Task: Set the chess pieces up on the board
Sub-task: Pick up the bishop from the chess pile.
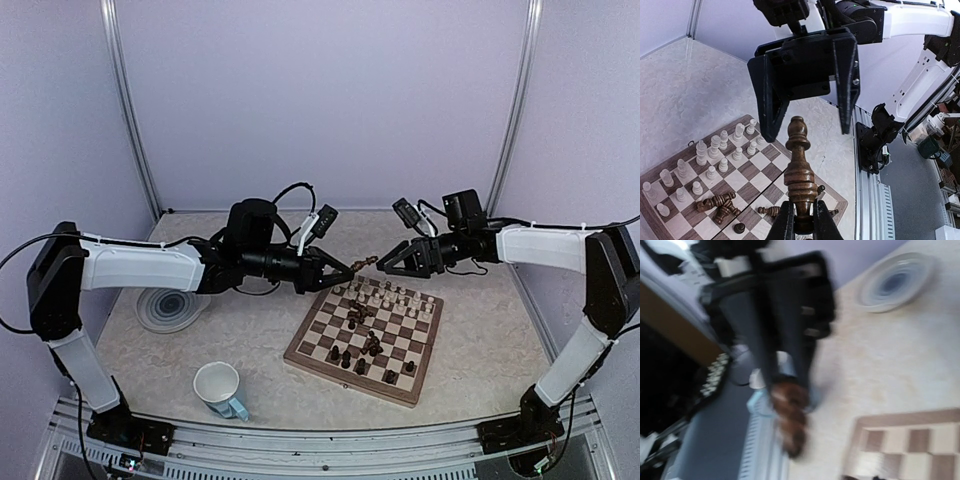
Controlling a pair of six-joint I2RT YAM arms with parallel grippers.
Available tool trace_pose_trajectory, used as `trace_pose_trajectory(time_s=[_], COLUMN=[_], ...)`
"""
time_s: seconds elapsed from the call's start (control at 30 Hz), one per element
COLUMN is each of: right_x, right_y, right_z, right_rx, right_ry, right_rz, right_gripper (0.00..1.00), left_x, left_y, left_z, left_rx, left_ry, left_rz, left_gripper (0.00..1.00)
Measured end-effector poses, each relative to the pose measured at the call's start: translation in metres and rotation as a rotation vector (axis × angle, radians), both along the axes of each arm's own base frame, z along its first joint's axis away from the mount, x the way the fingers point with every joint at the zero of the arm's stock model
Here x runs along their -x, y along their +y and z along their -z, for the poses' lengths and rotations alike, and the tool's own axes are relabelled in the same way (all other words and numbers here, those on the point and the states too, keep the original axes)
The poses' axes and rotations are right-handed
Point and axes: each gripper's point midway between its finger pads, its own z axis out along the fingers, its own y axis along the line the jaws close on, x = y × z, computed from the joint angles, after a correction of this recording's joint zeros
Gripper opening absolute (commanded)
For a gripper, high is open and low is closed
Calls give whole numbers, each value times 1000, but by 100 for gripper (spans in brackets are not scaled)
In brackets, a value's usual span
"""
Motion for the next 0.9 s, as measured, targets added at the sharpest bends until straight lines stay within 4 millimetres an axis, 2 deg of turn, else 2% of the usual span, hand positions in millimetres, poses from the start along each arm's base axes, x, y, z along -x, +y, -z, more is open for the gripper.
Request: trace_pose_trajectory(time_s=[0.1, 0.23, 0.9], right_x=[10, 14, 3], right_y=[11, 17, 25], right_z=[-11, -20, -18], right_rx=[-27, -45, -51], right_ry=[1, -10, 33], right_rz=[-57, -86, -93], right_gripper=[58, 55, 16], left_x=[0, 0, 1], left_y=[0, 0, 0], left_z=[0, 0, 1], left_rx=[0, 0, 1], left_ry=[1, 3, 8], left_rz=[-1, 0, 3], left_gripper=[6, 6, 6])
